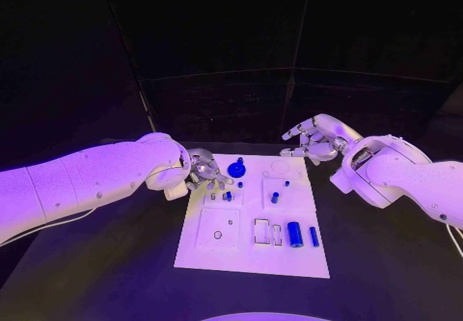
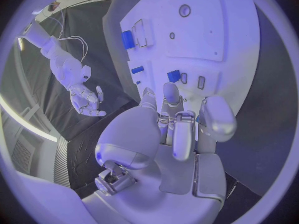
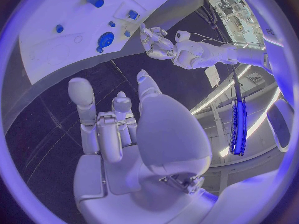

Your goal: Assemble the parts on the task board

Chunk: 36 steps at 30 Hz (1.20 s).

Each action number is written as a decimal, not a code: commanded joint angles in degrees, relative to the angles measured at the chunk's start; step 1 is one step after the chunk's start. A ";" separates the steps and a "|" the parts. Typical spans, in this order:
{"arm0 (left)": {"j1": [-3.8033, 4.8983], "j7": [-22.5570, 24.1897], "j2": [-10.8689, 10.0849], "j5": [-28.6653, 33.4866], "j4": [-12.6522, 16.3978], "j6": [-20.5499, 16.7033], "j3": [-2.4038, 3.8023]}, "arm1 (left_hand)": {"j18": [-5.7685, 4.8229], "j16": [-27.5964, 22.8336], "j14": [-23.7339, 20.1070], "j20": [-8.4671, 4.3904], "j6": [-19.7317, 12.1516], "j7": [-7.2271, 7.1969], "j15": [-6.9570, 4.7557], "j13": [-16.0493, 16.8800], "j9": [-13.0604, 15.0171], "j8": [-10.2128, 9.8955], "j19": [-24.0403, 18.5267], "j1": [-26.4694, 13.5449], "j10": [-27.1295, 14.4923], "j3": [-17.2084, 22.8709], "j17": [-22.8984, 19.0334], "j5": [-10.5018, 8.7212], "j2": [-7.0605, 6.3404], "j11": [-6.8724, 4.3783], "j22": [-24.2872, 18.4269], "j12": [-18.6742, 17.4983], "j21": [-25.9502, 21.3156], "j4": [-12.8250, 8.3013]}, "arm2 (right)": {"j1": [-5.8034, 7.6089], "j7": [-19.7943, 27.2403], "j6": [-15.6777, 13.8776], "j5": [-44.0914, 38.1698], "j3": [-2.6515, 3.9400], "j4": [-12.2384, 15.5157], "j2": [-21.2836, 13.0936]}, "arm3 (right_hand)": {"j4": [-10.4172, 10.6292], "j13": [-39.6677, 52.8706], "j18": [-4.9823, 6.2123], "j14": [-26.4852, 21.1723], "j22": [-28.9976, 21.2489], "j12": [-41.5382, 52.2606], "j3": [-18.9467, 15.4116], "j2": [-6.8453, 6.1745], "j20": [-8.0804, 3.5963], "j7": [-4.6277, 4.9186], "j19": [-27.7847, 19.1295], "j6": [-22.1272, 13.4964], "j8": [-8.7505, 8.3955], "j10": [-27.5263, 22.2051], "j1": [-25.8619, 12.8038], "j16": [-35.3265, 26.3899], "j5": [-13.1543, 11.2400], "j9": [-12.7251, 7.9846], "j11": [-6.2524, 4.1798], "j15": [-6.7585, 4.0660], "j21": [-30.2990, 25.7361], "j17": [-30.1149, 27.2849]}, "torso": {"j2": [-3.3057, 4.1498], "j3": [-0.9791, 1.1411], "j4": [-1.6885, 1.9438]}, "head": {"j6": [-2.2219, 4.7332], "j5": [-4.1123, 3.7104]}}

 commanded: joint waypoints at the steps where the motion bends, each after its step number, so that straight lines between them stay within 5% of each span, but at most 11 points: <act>1: 0.57 -7.09 1.23 -5.59 -0.64 3.55 -0.45 | -1.32 1.07 5.18 0.08 -0.69 0.01 0.36 1.28 0.67 0.64 1.16 0.32 -0.20 0.27 12.43 -0.24 -0.09 0.00 3.24 1.21 2.23 0.26 | 0.17 0.52 0.09 2.61 0.04 -0.42 0.13 | 0.01 -0.73 0.50 6.06 -0.75 -0.54 -0.31 0.09 0.01 -0.08 -0.24 -0.35 0.22 -0.57 0.40 0.14 0.34 -0.08 0.05 -0.18 -0.65 15.10 | -0.20 0.12 -0.13 | -0.20 0.15; 8: 1.53 -9.46 4.07 -7.32 -2.08 4.80 -1.65 | -2.21 2.90 5.84 -0.07 -2.03 -0.66 -0.14 11.81 4.78 5.66 2.46 -1.73 2.94 -0.94 15.06 -0.19 -0.39 -0.62 8.81 11.59 6.08 2.14 | 0.22 0.49 0.09 2.96 0.04 -1.00 0.63 | 0.10 -1.04 0.50 6.06 -1.05 -0.68 -0.51 0.17 0.01 -0.08 -0.14 -0.44 0.24 -0.69 0.59 0.14 0.48 -0.09 0.07 -0.20 -1.03 15.10 | -0.08 0.07 -0.04 | -0.37 0.06; 13: 1.78 -9.93 5.51 -7.87 -2.74 5.51 -1.89 | -2.43 2.90 5.84 -0.20 -3.25 -0.81 -0.06 14.30 6.78 7.96 2.69 -2.44 3.28 -1.81 15.06 -0.26 -0.65 -0.64 10.47 14.04 7.19 2.98 | 0.23 0.37 0.28 3.01 0.03 -1.28 1.01 | 0.16 -1.12 0.50 6.06 -1.19 -0.69 -0.61 0.20 0.00 -0.06 -0.10 -0.49 0.25 -0.69 0.63 0.14 0.54 -0.10 0.08 -0.20 -1.18 15.10 | -0.07 0.04 -0.04 | -0.55 -0.03; 36: 1.92 -10.32 9.63 -9.24 -6.59 8.98 -2.04 | -2.38 2.90 5.84 -0.16 -5.01 -0.80 -0.01 13.96 8.95 10.21 2.29 -2.36 2.14 -2.62 15.06 -0.26 -1.31 -0.60 10.54 13.88 7.23 3.27 | 0.23 -0.08 1.06 3.03 0.02 -2.28 2.26 | 0.86 -2.01 0.50 6.06 -2.12 -0.75 -1.50 0.50 -0.03 0.03 0.65 -1.11 0.27 -0.83 1.25 0.14 2.86 -0.15 0.13 -0.17 -2.35 15.10 | -0.02 0.00 -0.03 | -1.45 -0.18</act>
